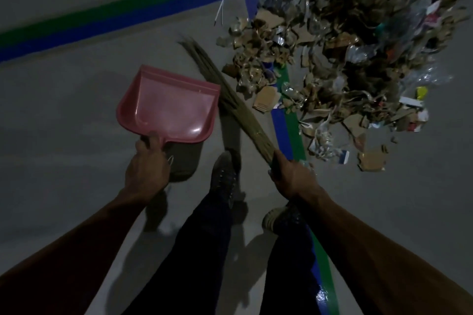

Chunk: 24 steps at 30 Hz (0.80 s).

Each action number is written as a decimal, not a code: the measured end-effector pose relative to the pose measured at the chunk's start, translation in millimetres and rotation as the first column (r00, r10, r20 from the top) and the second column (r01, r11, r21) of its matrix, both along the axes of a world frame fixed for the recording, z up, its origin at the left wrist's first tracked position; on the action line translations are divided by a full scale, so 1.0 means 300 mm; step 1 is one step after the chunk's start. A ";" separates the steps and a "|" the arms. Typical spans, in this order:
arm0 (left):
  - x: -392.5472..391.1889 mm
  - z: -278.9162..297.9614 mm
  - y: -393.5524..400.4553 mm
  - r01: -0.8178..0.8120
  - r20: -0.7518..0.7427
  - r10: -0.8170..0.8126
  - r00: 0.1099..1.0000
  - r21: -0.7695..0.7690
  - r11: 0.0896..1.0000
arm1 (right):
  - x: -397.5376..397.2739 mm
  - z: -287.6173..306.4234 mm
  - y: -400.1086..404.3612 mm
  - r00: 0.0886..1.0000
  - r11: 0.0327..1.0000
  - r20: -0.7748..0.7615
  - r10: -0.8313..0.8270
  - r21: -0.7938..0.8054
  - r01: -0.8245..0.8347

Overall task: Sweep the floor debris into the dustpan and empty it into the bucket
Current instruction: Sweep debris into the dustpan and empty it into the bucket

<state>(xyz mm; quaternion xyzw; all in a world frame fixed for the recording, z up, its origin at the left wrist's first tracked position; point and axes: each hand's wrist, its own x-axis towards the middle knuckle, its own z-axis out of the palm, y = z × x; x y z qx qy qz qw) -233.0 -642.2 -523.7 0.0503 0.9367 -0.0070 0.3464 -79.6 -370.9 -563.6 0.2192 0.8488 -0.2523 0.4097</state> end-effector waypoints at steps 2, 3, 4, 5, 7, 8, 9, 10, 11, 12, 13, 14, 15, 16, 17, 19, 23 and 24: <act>-0.006 -0.058 0.000 0.029 -0.003 -0.029 1.000 0.008 1.000 | -0.019 -0.063 0.046 0.997 0.997 0.014 -0.075 -0.002 0.075; -0.011 -0.083 0.003 0.043 -0.006 -0.043 0.999 0.014 0.999 | -0.034 -0.088 0.077 0.994 0.994 -0.005 -0.106 0.000 0.106; -0.018 -0.104 0.006 0.056 -0.012 -0.055 0.998 0.021 0.998 | -0.053 -0.108 0.110 0.991 0.992 -0.041 -0.126 -0.004 0.126; -0.025 -0.121 0.010 0.067 -0.018 -0.066 0.998 0.027 0.997 | -0.075 -0.120 0.143 0.987 0.990 -0.079 -0.141 -0.011 0.140; -0.044 -0.145 0.018 0.090 -0.031 -0.089 0.996 0.033 0.995 | -0.124 -0.131 0.208 0.977 0.985 -0.122 -0.175 -0.019 0.174; -0.053 -0.152 0.022 0.104 -0.036 -0.103 0.994 0.035 0.994 | -0.150 -0.132 0.239 0.973 0.981 -0.127 -0.195 -0.018 0.194; -0.062 -0.156 0.026 0.116 -0.039 -0.114 0.993 0.038 0.993 | -0.174 -0.131 0.271 0.970 0.979 -0.129 -0.204 -0.009 0.205; -0.071 -0.157 0.030 0.127 -0.040 -0.125 0.991 0.039 0.991 | -0.196 -0.125 0.302 0.969 0.978 -0.133 -0.206 0.004 0.209; -0.079 -0.155 0.033 0.138 -0.042 -0.136 0.990 0.037 0.990 | -0.217 -0.116 0.331 0.964 0.974 -0.146 -0.220 0.013 0.225; -0.086 -0.151 0.036 0.149 -0.044 -0.148 0.988 0.031 0.988 | -0.233 -0.100 0.354 0.954 0.968 -0.173 -0.246 0.016 0.252; -0.092 -0.144 0.039 0.161 -0.046 -0.160 0.986 0.025 0.987 | -0.242 -0.078 0.370 0.938 0.959 -0.215 -0.273 0.020 0.284; -0.096 -0.135 0.043 0.170 -0.048 -0.169 0.984 0.026 0.985 | -0.242 -0.052 0.378 0.918 0.948 -0.256 -0.302 0.021 0.318; -0.099 -0.122 0.045 0.174 -0.054 -0.172 0.984 0.034 0.984 | -0.229 -0.026 0.375 0.899 0.937 -0.285 -0.332 0.011 0.350; -0.103 -0.109 0.047 0.177 -0.064 -0.174 0.983 0.047 0.983 | -0.206 0.002 0.361 0.885 0.928 -0.299 -0.356 -0.004 0.372; -0.107 -0.094 0.049 0.184 -0.073 -0.180 0.981 0.064 0.981 | -0.173 0.030 0.337 0.882 0.925 -0.291 -0.370 -0.026 0.380; -0.112 -0.059 0.054 0.204 -0.080 -0.198 0.977 0.085 0.975 | -0.079 0.088 0.267 0.894 0.922 -0.227 -0.386 -0.102 0.373; -0.113 0.009 0.069 0.221 -0.047 -0.219 0.975 0.063 0.973 | 0.131 0.146 0.128 0.956 0.957 -0.116 -0.271 -0.139 0.255; -0.110 0.022 0.075 0.222 -0.041 -0.220 0.975 0.060 0.973 | 0.173 0.149 0.108 0.966 0.961 -0.061 -0.251 -0.135 0.241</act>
